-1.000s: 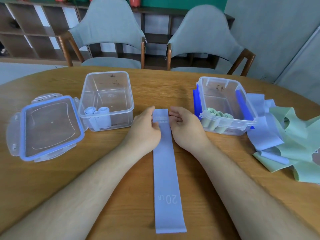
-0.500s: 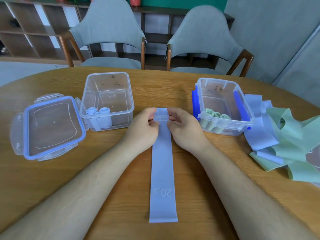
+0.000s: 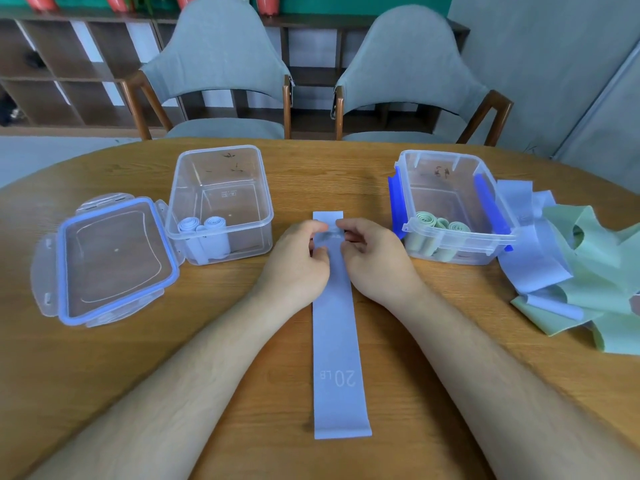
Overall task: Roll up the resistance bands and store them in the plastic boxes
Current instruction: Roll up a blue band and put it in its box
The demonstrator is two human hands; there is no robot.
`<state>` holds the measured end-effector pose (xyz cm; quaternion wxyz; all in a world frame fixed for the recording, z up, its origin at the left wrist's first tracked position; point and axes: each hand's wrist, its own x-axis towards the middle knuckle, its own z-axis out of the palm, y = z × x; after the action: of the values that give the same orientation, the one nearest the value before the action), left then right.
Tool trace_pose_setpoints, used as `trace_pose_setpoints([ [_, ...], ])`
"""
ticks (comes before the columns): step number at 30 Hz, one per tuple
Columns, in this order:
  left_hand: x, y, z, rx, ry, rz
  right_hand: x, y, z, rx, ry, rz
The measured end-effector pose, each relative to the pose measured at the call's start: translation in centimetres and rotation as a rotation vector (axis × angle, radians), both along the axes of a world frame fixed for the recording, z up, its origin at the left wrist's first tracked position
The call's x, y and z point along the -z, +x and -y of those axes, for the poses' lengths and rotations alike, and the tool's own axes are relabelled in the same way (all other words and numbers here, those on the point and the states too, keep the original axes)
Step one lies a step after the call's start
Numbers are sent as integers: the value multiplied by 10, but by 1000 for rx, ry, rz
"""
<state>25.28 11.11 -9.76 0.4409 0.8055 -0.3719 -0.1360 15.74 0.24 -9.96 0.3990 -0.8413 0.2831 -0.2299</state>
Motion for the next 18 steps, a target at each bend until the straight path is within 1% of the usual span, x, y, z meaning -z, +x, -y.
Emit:
trace_pose_setpoints([
  [5, 1, 1, -2, -3, -39, -10, 4, 2, 0, 25, 14, 52],
  [7, 0, -2, -6, -15, -35, 42, 3, -1, -4, 3, -27, 45],
  [10, 0, -5, -13, 1, 34, 142, 2, -13, -8, -27, -105, 35],
  [12, 1, -7, -18, 13, 54, 172, 4, -18, -11, -22, -152, 48],
  [14, -2, -8, -20, 18, 56, 151, 4, -18, -11, -27, -191, 40],
  [16, -6, -7, -21, 5, 64, 80, 1, -17, -11, -52, -165, 22],
  [18, -9, -6, -23, -27, 73, 60, 1, -19, -10, -64, -114, 35],
])
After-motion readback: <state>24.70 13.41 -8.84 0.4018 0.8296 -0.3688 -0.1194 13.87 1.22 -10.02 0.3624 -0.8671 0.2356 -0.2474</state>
